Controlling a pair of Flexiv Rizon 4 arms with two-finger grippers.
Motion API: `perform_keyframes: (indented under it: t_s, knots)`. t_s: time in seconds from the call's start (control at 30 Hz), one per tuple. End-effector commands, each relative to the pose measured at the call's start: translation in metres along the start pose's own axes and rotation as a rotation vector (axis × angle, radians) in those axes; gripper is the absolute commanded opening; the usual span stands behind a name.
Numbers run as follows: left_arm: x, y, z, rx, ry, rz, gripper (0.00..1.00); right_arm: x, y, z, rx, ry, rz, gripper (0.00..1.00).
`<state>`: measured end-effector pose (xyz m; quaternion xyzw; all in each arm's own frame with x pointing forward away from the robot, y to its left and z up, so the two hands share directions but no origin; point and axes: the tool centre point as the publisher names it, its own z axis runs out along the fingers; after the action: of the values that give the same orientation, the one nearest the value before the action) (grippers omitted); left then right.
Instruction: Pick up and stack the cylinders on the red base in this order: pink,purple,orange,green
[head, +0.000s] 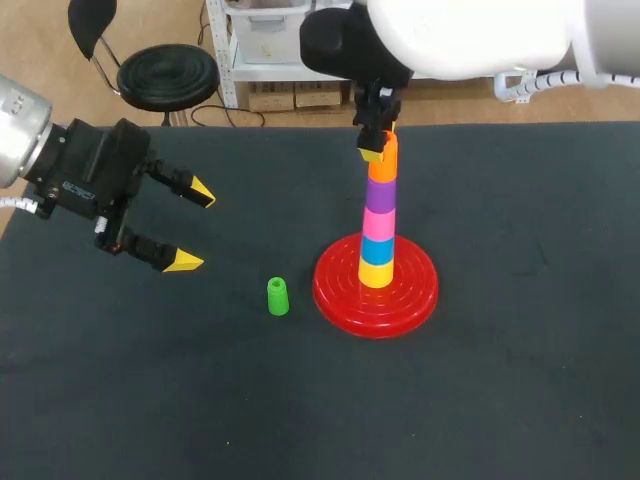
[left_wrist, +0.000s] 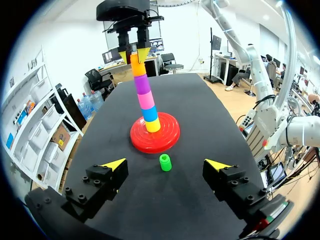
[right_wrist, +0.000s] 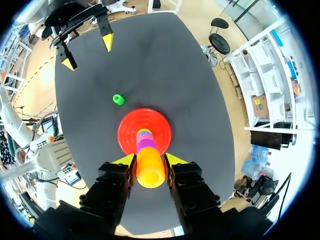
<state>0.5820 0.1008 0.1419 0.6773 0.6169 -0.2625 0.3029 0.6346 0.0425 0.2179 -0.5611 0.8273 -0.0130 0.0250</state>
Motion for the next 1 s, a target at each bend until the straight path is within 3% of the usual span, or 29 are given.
perform_keyframes:
  t_s: [0.03,0.7,0.73,0.77,0.8,1.0]
  knots:
    - [0.0013,0.0001,0.0003,-0.001,-0.003,0.002,1.0,-0.0001,-0.0016,0.003,-0.006,-0.004,0.001,0.0]
    - [0.0013,0.0001,0.0003,-0.001,-0.003,0.002,1.0,0.001,-0.0021,0.0094,-0.021,-0.008,0.01,0.0]
    - [0.0013,0.0001,0.0003,-0.001,-0.003,0.002,1.0,0.001,-0.0017,0.0084,-0.009,-0.015,0.017,0.11]
    - [0.0013,0.0001,0.0003,-0.001,-0.003,0.002,1.0,0.0011,-0.0016,0.007,-0.003,-0.017,0.019,0.43]
    - [0.0013,0.0001,0.0003,-0.001,-0.003,0.002,1.0,0.0012,-0.0013,0.0059,-0.004,-0.016,0.018,1.0]
    - [0.0013,0.0001,0.0003,-0.001,-0.003,0.002,1.0,0.0024,-0.0001,-0.0001,0.014,-0.02,0.023,1.0]
